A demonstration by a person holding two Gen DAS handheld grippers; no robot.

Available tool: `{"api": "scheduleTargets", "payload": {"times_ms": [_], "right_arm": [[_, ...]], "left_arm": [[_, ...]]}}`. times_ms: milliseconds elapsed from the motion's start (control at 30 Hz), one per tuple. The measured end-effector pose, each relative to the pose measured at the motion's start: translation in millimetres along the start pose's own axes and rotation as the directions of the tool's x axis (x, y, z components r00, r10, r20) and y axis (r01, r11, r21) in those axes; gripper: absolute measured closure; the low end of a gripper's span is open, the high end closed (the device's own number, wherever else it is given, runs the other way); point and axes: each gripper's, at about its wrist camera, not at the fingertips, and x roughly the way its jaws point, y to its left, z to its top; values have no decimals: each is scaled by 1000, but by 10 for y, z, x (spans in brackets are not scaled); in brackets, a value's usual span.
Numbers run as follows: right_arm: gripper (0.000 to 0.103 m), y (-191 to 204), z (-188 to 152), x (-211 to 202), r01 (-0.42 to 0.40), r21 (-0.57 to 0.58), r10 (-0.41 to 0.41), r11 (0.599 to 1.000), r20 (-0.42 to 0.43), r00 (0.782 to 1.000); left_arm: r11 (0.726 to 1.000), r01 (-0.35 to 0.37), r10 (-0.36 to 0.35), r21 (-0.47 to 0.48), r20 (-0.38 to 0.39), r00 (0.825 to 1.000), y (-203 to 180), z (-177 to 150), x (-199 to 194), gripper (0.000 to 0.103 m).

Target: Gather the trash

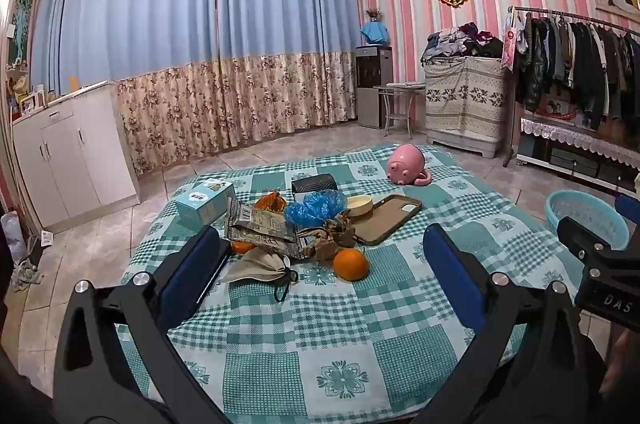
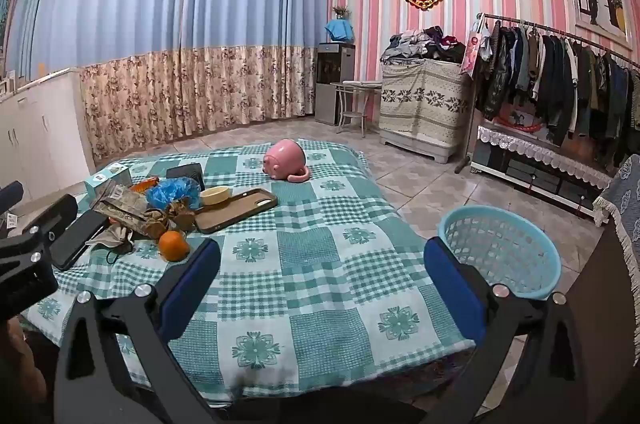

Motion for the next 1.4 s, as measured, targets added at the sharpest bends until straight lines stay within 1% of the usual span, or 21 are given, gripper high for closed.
{"api": "scheduleTargets", "payload": {"times_ms": [200,400,700,967,1400], "right_arm": [[4,-6,3,-5,2,2,-2,1000,3,1000],[4,-12,2,2,7,2,-7,1000,3,1000],[4,-54,25,27,8,7,-8,1000,0,1000],[4,-13,7,21,3,-1,-3,1000,-8,1000],[4,-1,11,3,11,-9,-11,1000,0,1000]], "left_arm": [[1000,-1,1,3,-8,1000,-27,-2,29,5],[1000,1,-1,7,-1,1000,0,-45,-21,5],[1000,2,-2,5,-7,1000,-38,-4,2,5],[1000,-1,1,5,-8,1000,-47,4,5,5],[1000,-1,1,-19,1,1000,66,-12,65,5]]}}
